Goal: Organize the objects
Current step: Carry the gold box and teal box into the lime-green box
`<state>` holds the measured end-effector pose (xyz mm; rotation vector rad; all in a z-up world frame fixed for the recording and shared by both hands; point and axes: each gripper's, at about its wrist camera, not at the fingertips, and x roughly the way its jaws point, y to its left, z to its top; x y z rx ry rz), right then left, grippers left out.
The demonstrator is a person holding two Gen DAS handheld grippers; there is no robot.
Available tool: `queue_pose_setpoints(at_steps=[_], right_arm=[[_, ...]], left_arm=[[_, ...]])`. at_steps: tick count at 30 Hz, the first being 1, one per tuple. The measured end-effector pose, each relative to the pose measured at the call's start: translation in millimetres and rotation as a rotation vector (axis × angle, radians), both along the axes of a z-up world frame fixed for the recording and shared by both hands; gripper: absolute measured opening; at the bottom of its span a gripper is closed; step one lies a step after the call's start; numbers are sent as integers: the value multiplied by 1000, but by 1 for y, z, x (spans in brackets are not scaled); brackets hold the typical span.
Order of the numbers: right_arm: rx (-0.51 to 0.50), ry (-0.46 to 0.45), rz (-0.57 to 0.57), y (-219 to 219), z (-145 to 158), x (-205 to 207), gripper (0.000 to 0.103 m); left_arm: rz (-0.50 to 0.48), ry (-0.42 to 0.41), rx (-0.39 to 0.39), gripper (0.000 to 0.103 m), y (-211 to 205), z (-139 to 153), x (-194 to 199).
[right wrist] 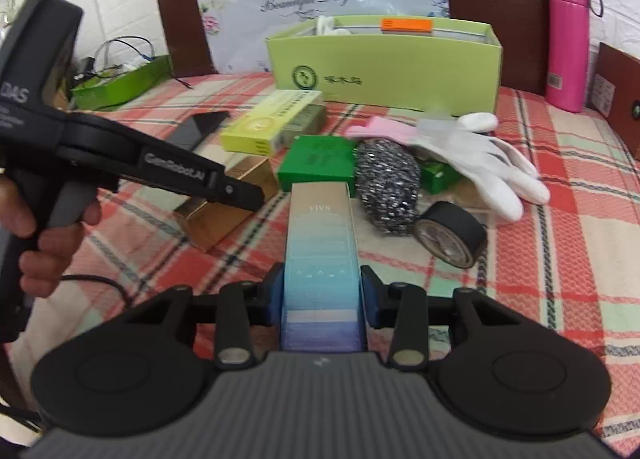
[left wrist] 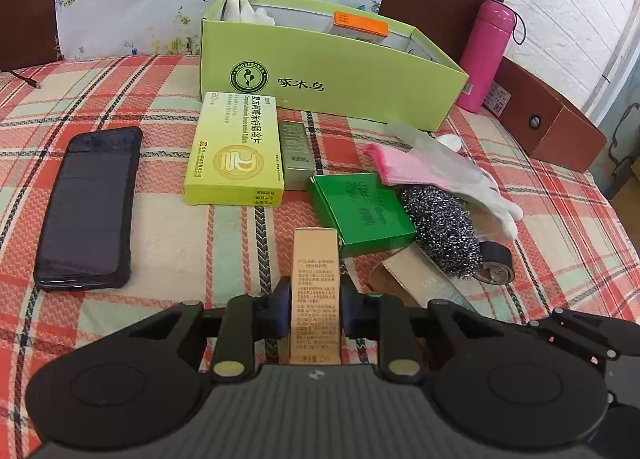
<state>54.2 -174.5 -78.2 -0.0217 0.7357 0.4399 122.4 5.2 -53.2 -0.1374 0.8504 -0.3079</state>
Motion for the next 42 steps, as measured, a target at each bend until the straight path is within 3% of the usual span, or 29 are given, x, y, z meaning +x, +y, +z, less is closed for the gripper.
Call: queue_pose_setpoints(at_steps=[9, 13, 20, 24, 28, 34, 36, 37, 38, 39, 42], right_arm=[[92, -111, -14, -12, 49, 17, 38], [80, -194, -64, -22, 74, 45, 38], [15, -300, -156, -35, 108, 122, 38], [-3, -301, -212, -42, 109, 176, 38], [-44, -296, -238, -42, 97, 219, 38], [-95, -273, -245, -35, 73, 256, 38], [-114, -274, -224, -32, 63, 260, 40], [-119, -279, -208, -31, 60, 260, 53], [-129, -285, -202, -30, 57, 258, 61], [-140, -299, -200, -28, 55, 255, 71], [-150, -318, -185, -27, 53, 246, 76]], left_arm=[[-32, -124, -80, 25, 3, 53, 4], [-26, -170, -119, 25, 1, 77, 27], [-7, -211, -99, 25, -14, 107, 95], [26, -200, -130, 25, -14, 114, 137], [40, -191, -113, 25, -19, 110, 177], [60, -156, -115, 24, -19, 92, 216], [62, -160, -110, 35, -19, 84, 221], [68, -150, -95, 59, -20, 81, 222], [83, -150, -82, 69, -20, 78, 222], [94, -163, -75, 69, -19, 75, 219], [87, -160, -69, 69, -18, 70, 213]])
